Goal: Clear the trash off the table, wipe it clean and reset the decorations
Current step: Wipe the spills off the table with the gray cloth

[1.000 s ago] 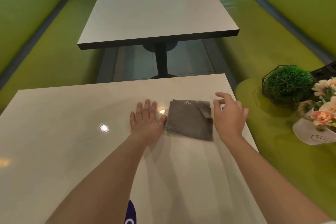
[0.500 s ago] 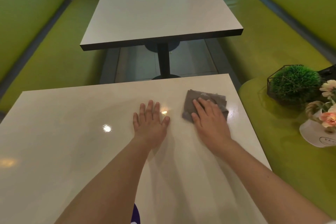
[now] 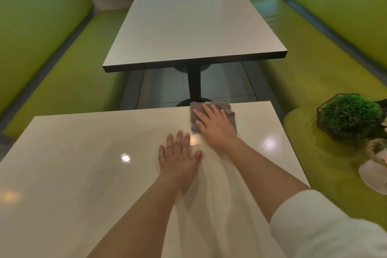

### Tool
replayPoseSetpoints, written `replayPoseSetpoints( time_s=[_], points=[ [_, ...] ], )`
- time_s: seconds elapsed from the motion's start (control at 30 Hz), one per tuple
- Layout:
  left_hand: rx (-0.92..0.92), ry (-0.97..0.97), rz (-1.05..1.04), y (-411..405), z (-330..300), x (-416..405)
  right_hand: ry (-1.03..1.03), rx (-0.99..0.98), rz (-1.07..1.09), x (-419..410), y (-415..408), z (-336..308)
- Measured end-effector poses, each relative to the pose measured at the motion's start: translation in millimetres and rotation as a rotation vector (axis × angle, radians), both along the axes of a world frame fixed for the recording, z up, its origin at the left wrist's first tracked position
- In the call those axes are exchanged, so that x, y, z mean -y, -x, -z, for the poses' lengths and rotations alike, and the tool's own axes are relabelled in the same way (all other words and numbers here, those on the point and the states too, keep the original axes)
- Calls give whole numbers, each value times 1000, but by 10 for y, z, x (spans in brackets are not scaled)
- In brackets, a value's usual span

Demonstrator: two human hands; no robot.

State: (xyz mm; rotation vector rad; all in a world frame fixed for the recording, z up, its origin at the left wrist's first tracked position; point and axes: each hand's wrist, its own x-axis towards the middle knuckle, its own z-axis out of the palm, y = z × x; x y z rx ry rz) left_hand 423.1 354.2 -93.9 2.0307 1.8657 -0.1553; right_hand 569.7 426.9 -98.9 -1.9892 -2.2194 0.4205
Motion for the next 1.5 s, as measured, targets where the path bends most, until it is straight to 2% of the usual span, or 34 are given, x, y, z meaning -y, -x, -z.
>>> replayPoseSetpoints(
  time_s=[0.07, 0.2, 0.33, 0.53, 0.63, 0.7, 0.83, 1.0, 1.1, 1.17, 1.3, 1.4, 1.5],
  points=[
    [10, -2, -2, 0, 5, 0, -18, 39, 49, 23, -339, 54],
    [32, -3, -3, -7, 7, 19, -4, 128, 284, 89, -1139, 75],
    [34, -9, -5, 17, 21, 6, 13, 121, 377, 60, -1047, 48],
    [18, -8, -13, 1, 28, -7, 5, 34, 53, 6, 25, 3],
    [11, -2, -15, 5, 31, -5, 10, 39, -33, 32, -42, 26],
    [15, -4, -13, 20, 32, -3, -22, 52, 7, 86, -402, 55],
    [26, -2, -13, 25, 27, 8, -1, 114, 223, 258, -1221, 59],
    [34, 25, 7, 47, -84, -24, 9, 129, 360, 347, -1090, 54],
    [77, 6, 45, 192, -216, -94, 5, 85, 272, 446, -580, 57],
    [69, -72, 71, 338, -260, -100, -3, 54, 197, 555, -156, 22],
    [82, -238, -27, 537, -231, 113, 24, -15, 9, 843, 583, -36],
    [57, -335, -117, 545, -175, 340, 34, -22, -56, 988, 562, -18],
    [61, -343, -172, 544, -127, 515, 1, 45, 18, 1057, 66, 27]
  ],
)
